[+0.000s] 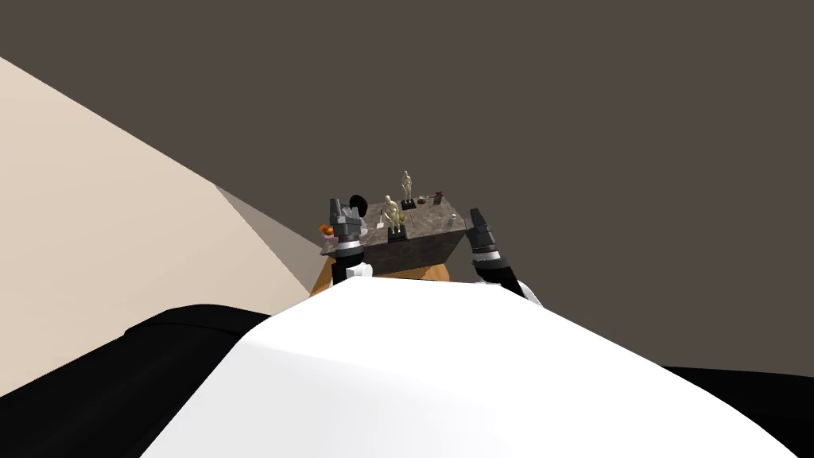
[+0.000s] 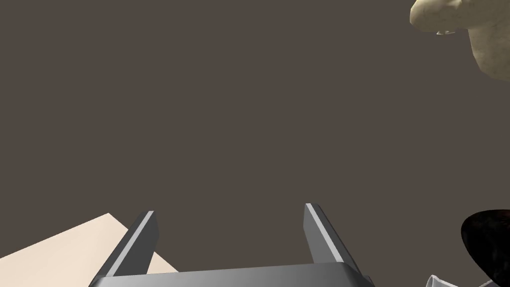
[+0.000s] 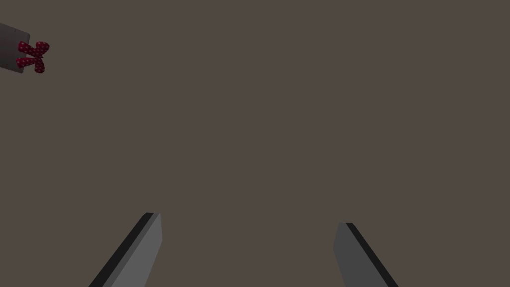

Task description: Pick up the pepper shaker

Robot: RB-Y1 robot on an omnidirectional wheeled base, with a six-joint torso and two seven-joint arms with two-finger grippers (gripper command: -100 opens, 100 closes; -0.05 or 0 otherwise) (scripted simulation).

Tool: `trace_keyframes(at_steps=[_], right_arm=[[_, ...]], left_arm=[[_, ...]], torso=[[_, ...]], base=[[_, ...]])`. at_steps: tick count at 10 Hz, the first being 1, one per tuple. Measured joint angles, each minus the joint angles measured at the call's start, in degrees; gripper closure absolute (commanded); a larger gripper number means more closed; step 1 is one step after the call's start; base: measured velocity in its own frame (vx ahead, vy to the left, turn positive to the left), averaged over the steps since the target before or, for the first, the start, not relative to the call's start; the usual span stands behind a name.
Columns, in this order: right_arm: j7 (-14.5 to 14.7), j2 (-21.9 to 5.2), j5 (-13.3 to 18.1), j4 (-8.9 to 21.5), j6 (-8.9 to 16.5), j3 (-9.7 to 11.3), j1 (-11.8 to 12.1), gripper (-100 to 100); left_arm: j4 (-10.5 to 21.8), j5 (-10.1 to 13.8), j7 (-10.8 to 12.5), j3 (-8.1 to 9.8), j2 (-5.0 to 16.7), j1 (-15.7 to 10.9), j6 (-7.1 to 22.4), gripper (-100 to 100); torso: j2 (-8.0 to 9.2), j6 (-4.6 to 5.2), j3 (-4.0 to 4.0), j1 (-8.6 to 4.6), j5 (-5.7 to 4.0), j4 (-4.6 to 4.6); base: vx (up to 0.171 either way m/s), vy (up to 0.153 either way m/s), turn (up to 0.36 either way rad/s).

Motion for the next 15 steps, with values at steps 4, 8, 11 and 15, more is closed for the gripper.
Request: trace_keyframes(at_steps=[4,8,11,15], right_arm=[[1.6,-5.8,2.4,3.5,0.1,2.6,-0.5,-100],[2.8,-11.3,4.4,6.4,-0.6,5.0,0.4,-100],[3.4,-15.7,6.0,8.9,-0.4,6.8,0.3,-100],[3.7,-22.4,7.5,12.1,-0.6,8.6,0.6,-100]], left_arm=[[0.0,0.0,0.0,0.0,0.0,0.0,0.0,0],[0.0,0.0,0.0,0.01,0.0,0.0,0.0,0],[0.0,0.0,0.0,0.0,0.0,0.0,0.0,0],[0.0,0.0,0.0,0.0,0.0,0.0,0.0,0]], torso=[[-0.01,0.03,-0.01,0.0,0.0,0.0],[-0.05,0.03,-0.03,0.01,0.0,-0.01],[-0.07,0.0,-0.04,0.02,0.0,-0.01],[-0.07,0.02,-0.04,0.04,0.0,-0.01]], base=[[-0.018,-0.026,0.122],[-0.011,-0.021,0.149],[-0.009,-0.017,0.141],[-0.007,-0.01,0.142]])
